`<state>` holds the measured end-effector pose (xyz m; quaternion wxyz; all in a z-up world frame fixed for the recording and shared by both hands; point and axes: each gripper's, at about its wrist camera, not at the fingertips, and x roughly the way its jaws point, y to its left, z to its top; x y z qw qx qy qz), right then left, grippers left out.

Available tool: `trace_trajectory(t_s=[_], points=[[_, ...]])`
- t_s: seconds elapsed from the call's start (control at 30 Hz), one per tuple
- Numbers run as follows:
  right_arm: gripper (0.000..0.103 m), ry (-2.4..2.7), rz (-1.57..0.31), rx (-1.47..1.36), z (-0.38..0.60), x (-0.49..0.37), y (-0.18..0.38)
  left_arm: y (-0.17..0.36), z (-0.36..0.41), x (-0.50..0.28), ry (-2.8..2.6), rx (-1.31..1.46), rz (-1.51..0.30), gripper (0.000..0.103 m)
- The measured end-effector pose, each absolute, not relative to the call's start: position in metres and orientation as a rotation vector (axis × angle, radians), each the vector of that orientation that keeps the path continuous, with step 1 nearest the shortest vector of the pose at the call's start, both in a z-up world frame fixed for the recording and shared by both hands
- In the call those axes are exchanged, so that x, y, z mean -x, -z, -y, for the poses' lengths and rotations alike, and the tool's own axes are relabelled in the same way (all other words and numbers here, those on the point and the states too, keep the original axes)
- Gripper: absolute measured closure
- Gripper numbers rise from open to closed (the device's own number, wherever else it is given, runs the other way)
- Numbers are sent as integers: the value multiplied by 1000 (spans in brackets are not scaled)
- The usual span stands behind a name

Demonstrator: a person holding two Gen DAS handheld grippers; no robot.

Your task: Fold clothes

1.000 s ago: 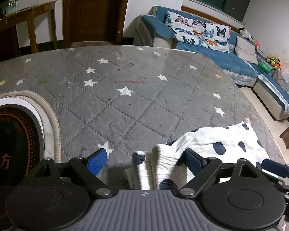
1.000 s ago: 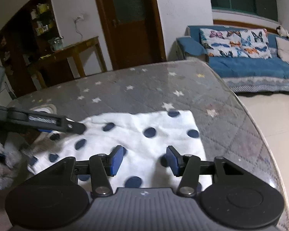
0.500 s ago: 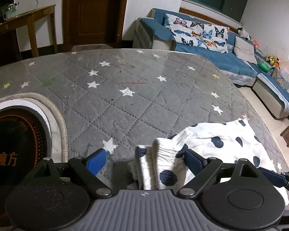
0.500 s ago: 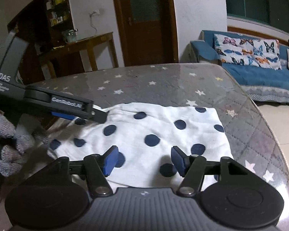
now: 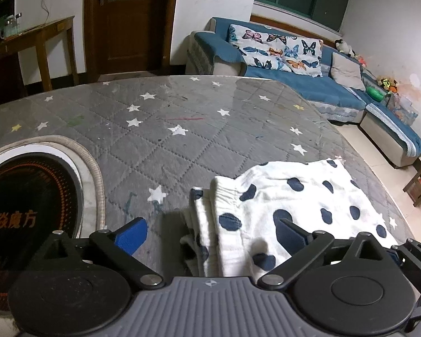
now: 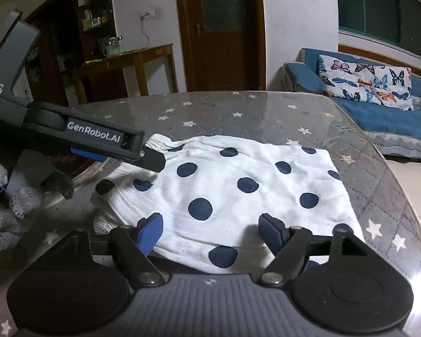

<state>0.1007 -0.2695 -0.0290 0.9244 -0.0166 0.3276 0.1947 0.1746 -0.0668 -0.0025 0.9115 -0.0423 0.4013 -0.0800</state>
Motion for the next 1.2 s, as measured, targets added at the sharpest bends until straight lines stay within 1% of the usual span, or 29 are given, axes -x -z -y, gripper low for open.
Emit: trace_trajectory(t_s=[0.1, 0.17, 0.23, 0.37, 0.43, 0.53, 0.6, 1.2], points=[[18, -390, -666, 14, 272, -96, 28, 1, 67, -167, 168, 86, -818, 2], [17, -383, -662, 12, 273, -92, 28, 0, 67, -162, 173, 83, -812, 2], [14, -377, -659, 8, 275, -88, 27, -1, 68, -157, 180, 80, -805, 1], [11, -367, -648, 1, 277, -80, 25, -3, 70, -146, 194, 79, -791, 0], [3, -355, -639, 3, 277, -75, 24, -4, 70, -140, 201, 79, -787, 0], [2, -345, -624, 19, 275, -67, 23, -5, 69, -131, 212, 76, -778, 0], [0, -338, -616, 26, 273, -61, 22, -6, 69, -125, 212, 73, -769, 0], [0, -249, -596, 33, 265, -25, 27, -8, 52, -67, 215, 64, -701, 0]])
